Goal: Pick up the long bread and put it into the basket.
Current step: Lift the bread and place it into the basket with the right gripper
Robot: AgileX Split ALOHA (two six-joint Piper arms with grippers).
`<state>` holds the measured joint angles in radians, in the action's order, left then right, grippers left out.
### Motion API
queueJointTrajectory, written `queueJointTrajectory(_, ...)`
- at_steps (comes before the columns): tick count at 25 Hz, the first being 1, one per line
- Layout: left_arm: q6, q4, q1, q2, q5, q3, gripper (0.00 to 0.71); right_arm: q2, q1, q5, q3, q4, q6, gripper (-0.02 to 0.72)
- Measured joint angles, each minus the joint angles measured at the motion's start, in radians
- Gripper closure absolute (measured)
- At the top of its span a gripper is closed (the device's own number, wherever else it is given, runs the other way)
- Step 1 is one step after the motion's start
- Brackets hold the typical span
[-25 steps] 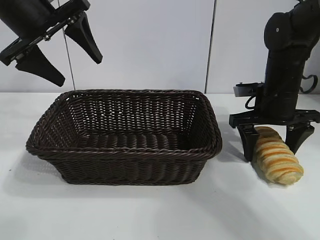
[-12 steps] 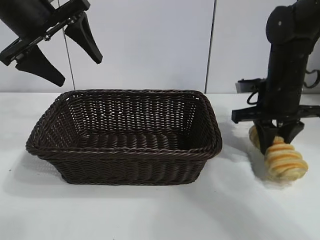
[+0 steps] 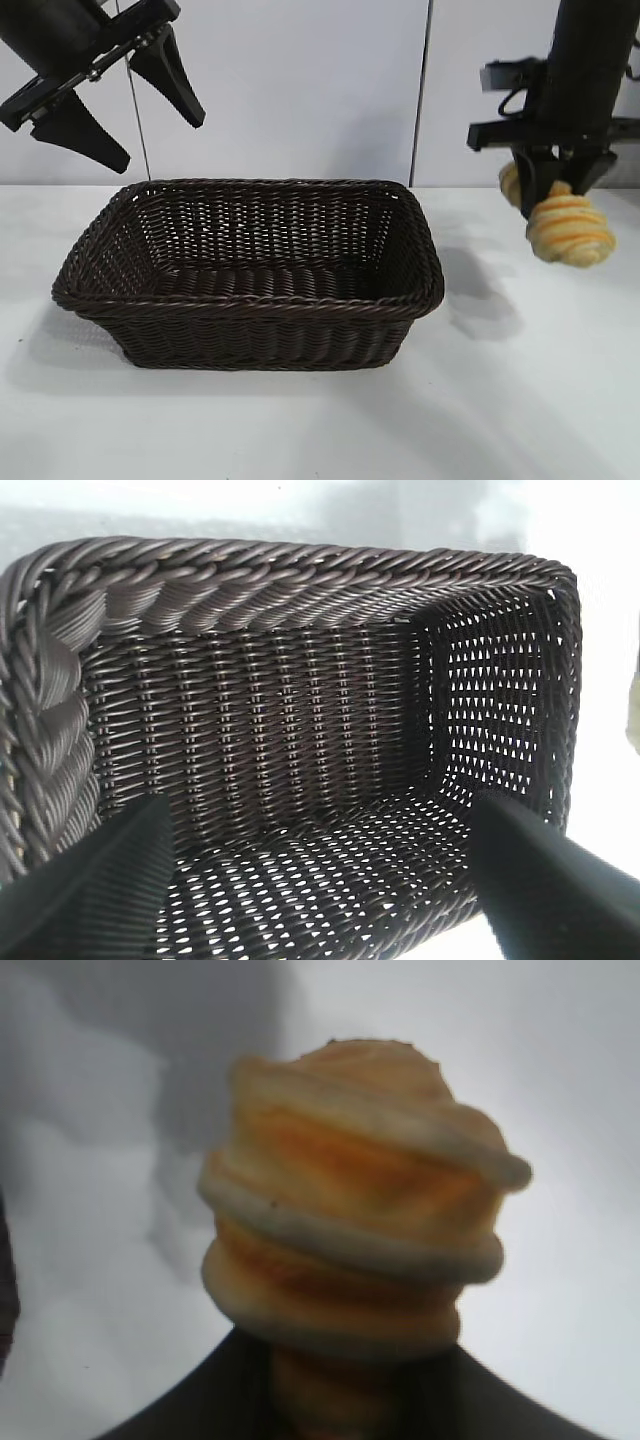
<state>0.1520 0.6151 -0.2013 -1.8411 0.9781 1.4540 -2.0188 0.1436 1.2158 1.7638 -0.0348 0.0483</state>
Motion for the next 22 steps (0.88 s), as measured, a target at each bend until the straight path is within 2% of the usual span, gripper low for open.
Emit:
queueJointTrajectory(4, 0.0, 0.0, 0.0, 0.0, 0.004, 0.0, 0.125, 0.014, 0.0, 0.003, 0.003, -0.039, -0.012, 0.493)
queueJointTrajectory(11, 0.0, 0.0, 0.0, 0.0, 0.004, 0.0, 0.125, 0.032, 0.004, 0.007, 0.003, -0.161, -0.048, 0.493)
queueJointTrajectory(16, 0.0, -0.002, 0.0, 0.0, 0.004, 0.0, 0.125, 0.038, 0.056, 0.008, 0.003, -0.174, -0.077, 0.493)
queueJointTrajectory(22, 0.0, -0.003, 0.0, 0.0, 0.004, 0.0, 0.125, 0.038, 0.166, 0.008, 0.003, -0.179, -0.079, 0.493)
